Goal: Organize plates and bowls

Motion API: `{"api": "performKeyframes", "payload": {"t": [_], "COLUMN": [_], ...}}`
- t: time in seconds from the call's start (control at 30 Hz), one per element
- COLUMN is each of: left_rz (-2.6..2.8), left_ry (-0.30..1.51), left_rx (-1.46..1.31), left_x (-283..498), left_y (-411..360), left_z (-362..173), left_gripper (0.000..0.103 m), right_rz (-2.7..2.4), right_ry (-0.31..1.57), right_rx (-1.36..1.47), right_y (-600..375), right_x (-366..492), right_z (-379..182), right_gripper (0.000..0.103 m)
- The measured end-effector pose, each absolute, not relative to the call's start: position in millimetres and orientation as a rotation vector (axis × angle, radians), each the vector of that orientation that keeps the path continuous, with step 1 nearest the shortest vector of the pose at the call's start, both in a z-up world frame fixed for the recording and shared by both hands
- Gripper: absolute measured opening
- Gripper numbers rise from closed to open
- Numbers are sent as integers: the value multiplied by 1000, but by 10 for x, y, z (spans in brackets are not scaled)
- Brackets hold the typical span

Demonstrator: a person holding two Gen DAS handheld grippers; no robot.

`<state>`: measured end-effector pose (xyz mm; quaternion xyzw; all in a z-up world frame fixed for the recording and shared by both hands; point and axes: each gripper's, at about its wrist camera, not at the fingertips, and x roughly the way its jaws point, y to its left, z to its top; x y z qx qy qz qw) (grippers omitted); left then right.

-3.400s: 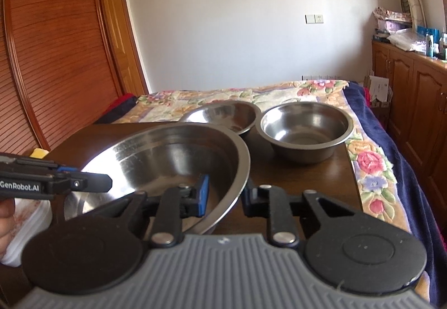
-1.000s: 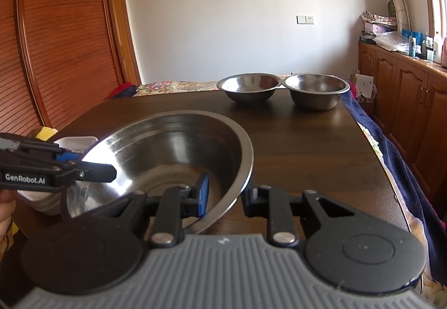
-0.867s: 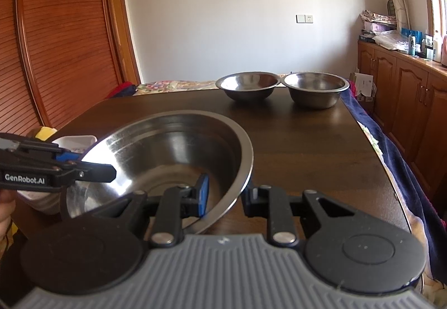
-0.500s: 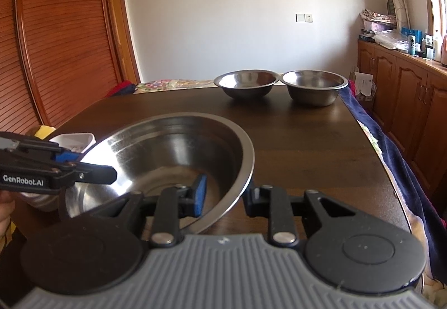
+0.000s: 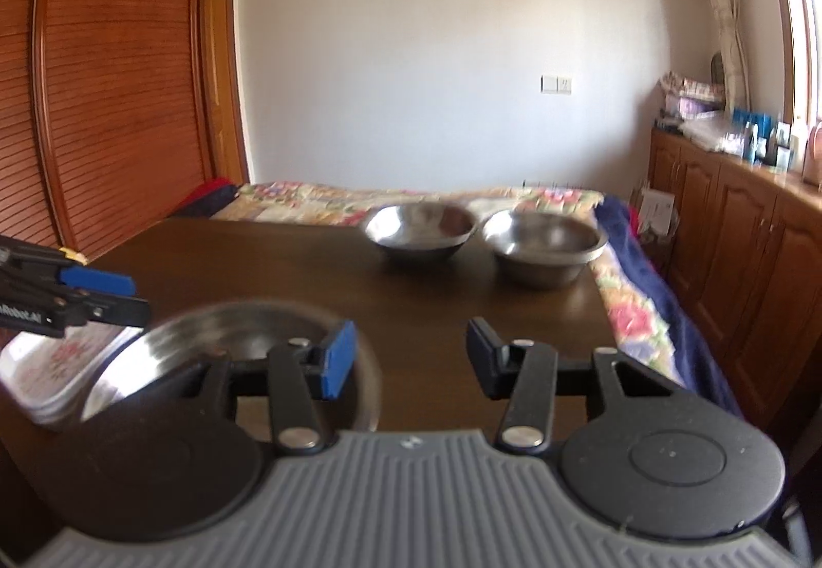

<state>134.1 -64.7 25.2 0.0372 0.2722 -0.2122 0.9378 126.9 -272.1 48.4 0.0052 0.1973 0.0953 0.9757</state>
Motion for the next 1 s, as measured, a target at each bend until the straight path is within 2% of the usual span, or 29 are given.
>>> {"api": "performKeyframes", "payload": {"t": [0.5,0.73,1.0], "left_rz": [-404,-411,-425], "left_ry": [541,591,657], "left_rx": [84,86,56], "left_x": [2131,2581,2992], "left_y": [-943,-1158,-1269], "left_z": [594,489,303], "left_gripper": [52,45,41], "right_rz": [256,298,329], "right_ry": [372,400,416], "right_rx": [-65,-103,-132], "right_y": [-2892,-2840,-2746], "right_x": [2089,2391,2549], "right_z": [758,770,699], "right_gripper": [49,47,47]}}
